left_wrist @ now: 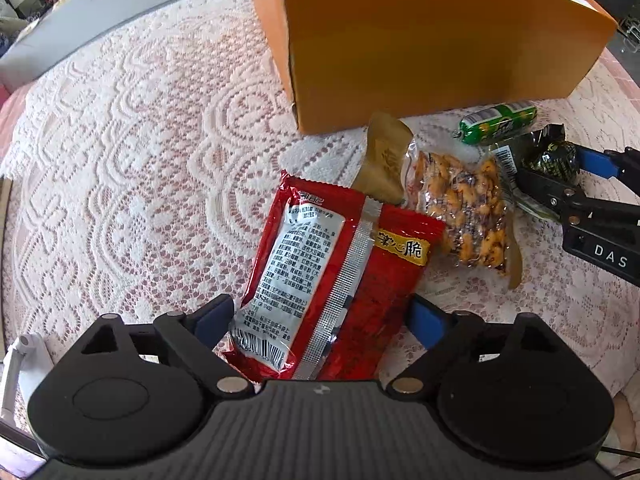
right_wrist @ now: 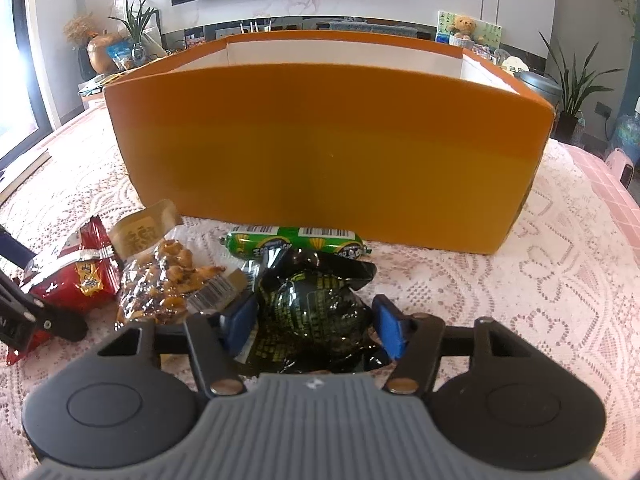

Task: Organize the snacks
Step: 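Grasp the red chip bag with the left tool while the right tool grasps the dark green bag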

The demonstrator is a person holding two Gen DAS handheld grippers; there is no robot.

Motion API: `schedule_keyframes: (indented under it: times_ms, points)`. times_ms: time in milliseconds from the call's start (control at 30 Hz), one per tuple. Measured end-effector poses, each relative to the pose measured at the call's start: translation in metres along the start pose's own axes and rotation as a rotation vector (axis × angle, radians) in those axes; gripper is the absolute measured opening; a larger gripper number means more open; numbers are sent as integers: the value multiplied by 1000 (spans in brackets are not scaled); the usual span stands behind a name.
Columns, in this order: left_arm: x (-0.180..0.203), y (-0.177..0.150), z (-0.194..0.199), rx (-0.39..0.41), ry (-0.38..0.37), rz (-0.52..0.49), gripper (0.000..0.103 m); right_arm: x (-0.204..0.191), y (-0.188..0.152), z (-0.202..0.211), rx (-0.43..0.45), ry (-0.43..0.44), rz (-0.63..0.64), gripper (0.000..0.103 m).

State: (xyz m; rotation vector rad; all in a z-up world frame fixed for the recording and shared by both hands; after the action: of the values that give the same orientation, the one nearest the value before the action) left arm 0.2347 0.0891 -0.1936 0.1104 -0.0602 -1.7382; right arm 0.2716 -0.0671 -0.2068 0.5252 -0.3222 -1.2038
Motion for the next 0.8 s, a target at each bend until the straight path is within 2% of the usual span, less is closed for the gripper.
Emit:
schedule_keyframes:
  times_ms: [133, 267, 367, 700, 800]
  points:
    - [10, 4, 12, 62, 9, -43, 102, 3, 1, 6, 8, 3, -10, 55]
    - [15, 4, 24, 97, -8, -33, 100, 4, 0, 11, 10, 3, -10, 52]
    - [21, 5, 38, 142, -33, -26, 100, 4, -1, 16, 6, -2, -1, 51]
    - [47, 5, 97, 258, -1, -45, 98, 6, -7, 44, 7, -15, 6, 49]
    - [53, 3, 113, 301, -12, -33, 98, 11, -9, 57, 19, -3, -13, 49]
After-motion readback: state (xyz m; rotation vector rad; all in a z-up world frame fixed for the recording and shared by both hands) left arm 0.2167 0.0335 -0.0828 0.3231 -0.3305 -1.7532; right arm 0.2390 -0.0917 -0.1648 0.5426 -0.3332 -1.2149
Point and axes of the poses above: each gripper's, at about its wrist camera, not at the fingertips, and z roughly against the way its jaws point, x to its right, y to its top, the point moved 10 cm from there along -z, roughly the way its jaws point, and after that the axes turned 12 degrees about -x, right-handed, at the moved point
